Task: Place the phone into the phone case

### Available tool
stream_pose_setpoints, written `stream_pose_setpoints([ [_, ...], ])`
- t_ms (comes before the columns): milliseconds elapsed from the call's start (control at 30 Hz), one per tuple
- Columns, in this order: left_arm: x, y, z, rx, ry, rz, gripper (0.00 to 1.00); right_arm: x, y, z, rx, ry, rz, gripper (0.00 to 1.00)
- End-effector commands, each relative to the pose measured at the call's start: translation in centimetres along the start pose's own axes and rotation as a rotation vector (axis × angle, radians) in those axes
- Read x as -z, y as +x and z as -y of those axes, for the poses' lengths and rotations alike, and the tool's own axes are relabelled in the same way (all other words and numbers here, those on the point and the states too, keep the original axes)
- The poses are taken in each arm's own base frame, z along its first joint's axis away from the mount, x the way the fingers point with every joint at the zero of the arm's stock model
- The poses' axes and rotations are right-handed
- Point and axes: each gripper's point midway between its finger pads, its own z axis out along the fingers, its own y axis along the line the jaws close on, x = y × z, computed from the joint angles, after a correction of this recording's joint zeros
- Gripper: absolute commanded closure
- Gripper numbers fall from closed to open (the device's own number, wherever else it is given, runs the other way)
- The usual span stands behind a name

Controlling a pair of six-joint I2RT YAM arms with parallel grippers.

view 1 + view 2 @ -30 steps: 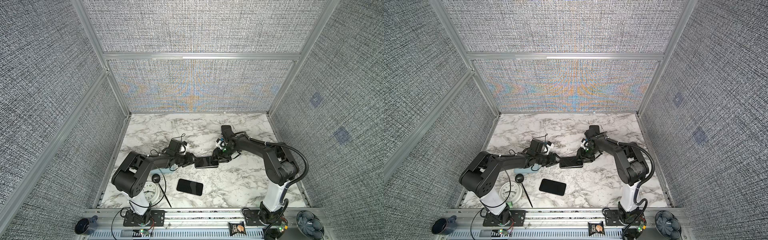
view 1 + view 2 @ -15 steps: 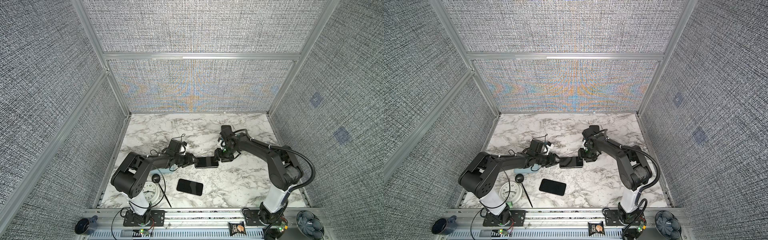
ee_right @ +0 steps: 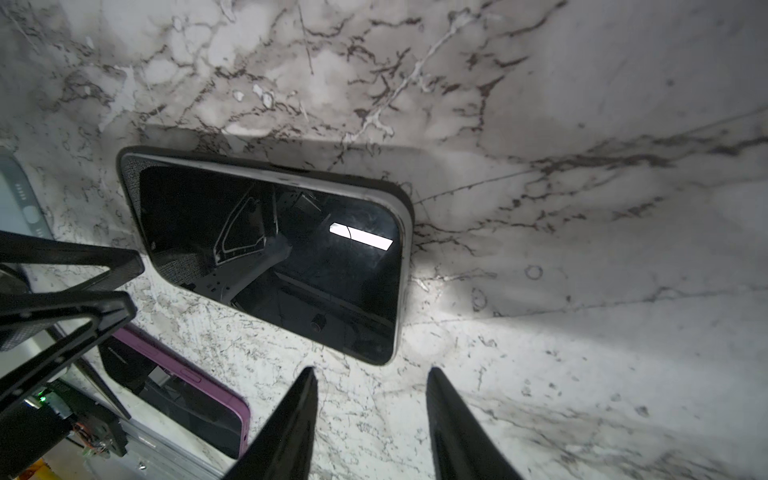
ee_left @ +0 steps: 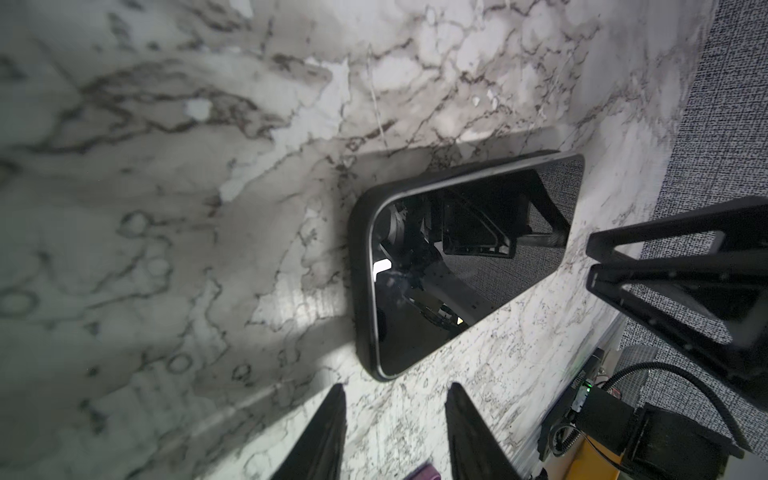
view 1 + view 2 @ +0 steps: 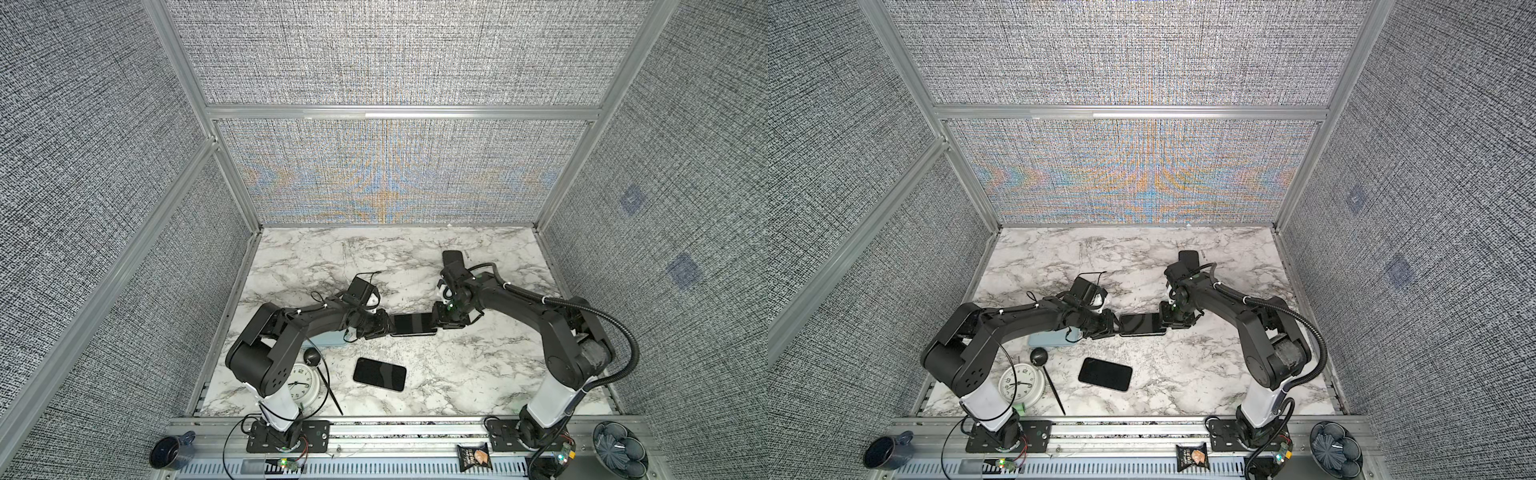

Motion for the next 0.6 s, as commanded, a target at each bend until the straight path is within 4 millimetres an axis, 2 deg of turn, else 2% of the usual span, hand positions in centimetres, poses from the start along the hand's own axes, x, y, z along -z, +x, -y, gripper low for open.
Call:
stream_pose_setpoints([
  [0, -0.08, 0.33, -0.99, 0.001, -0.068, -0.028, 0.63, -0.21, -0.09, -0.42, 0.005, -0.020, 0.001, 0.54],
  [567, -0.26, -0.31, -0.83, -0.019, -0.177, -0.049, 0.75, -0.64, 0.11, -0.50, 0.029, -0.033, -0.009, 0.55],
])
